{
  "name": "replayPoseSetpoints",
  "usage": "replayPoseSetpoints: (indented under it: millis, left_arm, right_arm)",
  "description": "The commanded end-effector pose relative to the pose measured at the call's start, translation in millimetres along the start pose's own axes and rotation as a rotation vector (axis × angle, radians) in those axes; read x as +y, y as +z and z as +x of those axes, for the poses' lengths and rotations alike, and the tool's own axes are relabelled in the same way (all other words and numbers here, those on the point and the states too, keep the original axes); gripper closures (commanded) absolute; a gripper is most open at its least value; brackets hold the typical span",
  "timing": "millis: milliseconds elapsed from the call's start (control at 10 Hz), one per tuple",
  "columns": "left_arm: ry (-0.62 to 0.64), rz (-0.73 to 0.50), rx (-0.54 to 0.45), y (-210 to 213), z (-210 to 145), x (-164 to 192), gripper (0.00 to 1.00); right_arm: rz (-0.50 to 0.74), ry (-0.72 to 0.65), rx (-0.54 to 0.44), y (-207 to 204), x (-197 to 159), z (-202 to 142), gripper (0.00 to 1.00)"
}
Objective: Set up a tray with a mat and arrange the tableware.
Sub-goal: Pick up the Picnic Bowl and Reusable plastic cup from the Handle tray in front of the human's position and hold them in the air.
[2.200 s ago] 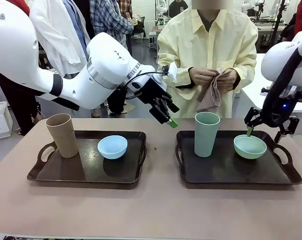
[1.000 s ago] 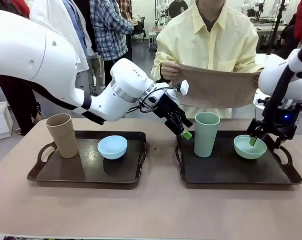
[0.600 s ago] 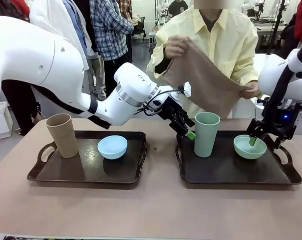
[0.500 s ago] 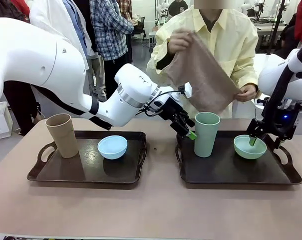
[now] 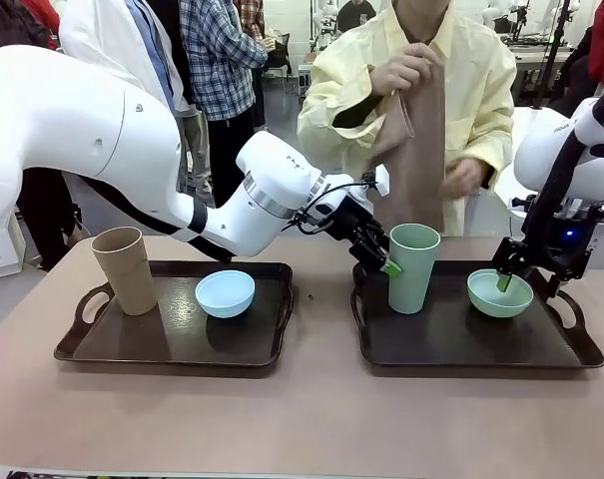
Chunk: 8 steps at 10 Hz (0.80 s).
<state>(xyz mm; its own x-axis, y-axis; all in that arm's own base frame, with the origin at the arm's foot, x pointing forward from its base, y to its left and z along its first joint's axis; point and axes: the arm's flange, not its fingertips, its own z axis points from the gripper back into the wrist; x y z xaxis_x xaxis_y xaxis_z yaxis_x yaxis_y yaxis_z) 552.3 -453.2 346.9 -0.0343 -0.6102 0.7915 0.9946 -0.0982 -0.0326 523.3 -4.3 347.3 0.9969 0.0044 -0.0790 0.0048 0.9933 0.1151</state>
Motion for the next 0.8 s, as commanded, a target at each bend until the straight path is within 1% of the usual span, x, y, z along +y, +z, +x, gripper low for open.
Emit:
replayPoseSetpoints:
  millis: [0,300,700]
  left_arm:
    - [-0.029,0.012,-0.016,-8,6,6,0.0]
    - [-0.043,0.008,-0.015,-20,11,12,0.0]
    - [-0.044,-0.02,-0.017,-27,14,10,0.0]
  right_arm:
    - [-0.022,0.022,-0.002,-7,-1,0,0.0]
    - [-0.023,0.023,-0.001,-7,-1,1,0.0]
    - [-0.013,0.019,0.005,-8,-1,3,0.0]
